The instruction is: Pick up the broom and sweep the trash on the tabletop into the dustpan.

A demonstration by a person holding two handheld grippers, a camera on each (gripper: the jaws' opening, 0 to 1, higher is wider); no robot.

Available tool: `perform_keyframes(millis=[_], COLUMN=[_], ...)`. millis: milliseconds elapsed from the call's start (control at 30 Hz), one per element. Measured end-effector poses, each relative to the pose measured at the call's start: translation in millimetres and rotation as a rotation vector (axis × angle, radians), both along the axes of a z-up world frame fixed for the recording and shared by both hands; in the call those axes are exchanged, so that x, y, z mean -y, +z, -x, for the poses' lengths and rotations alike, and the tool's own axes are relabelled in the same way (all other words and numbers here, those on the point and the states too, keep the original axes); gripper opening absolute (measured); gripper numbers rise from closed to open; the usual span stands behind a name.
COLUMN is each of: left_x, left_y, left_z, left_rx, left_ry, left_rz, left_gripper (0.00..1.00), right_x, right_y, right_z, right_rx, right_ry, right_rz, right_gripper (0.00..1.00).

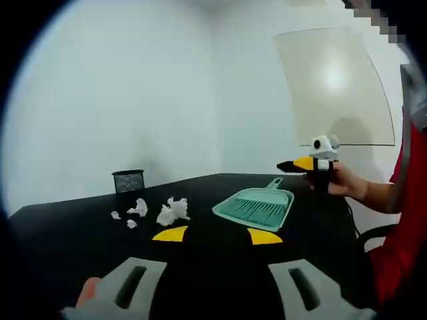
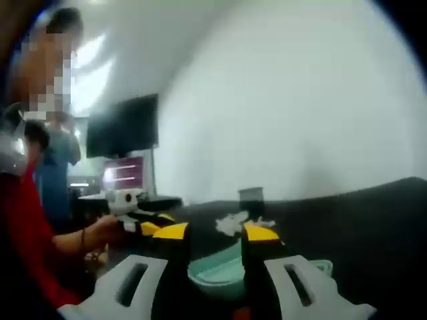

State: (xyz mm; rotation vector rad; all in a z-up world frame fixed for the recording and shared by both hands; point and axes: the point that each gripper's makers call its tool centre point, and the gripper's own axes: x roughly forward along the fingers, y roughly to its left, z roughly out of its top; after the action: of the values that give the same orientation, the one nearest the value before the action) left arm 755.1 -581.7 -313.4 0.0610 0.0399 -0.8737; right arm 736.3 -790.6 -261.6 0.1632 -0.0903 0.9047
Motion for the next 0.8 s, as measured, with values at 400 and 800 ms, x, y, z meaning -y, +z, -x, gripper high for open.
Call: perform_keyframes(millis=[400,800], left_x=[-1.8,-0.6], left_y=[2.7,1.0], left_z=[0.6,0.6], left_rx=[0.006,0.006], left_ry=[0.007,0.006], left_rz=[0.011,-0.001], left_gripper=[0.29,0.29], right_x=[-2.7,-2.8], right_y=[-4.5,-4.5], right_z=[0.9,1.5], right_rx=[0.009,0.014], right_ry=[-0.011,-0.002], right_rz=[0.040,0.040], right_gripper=[0.32,0.31])
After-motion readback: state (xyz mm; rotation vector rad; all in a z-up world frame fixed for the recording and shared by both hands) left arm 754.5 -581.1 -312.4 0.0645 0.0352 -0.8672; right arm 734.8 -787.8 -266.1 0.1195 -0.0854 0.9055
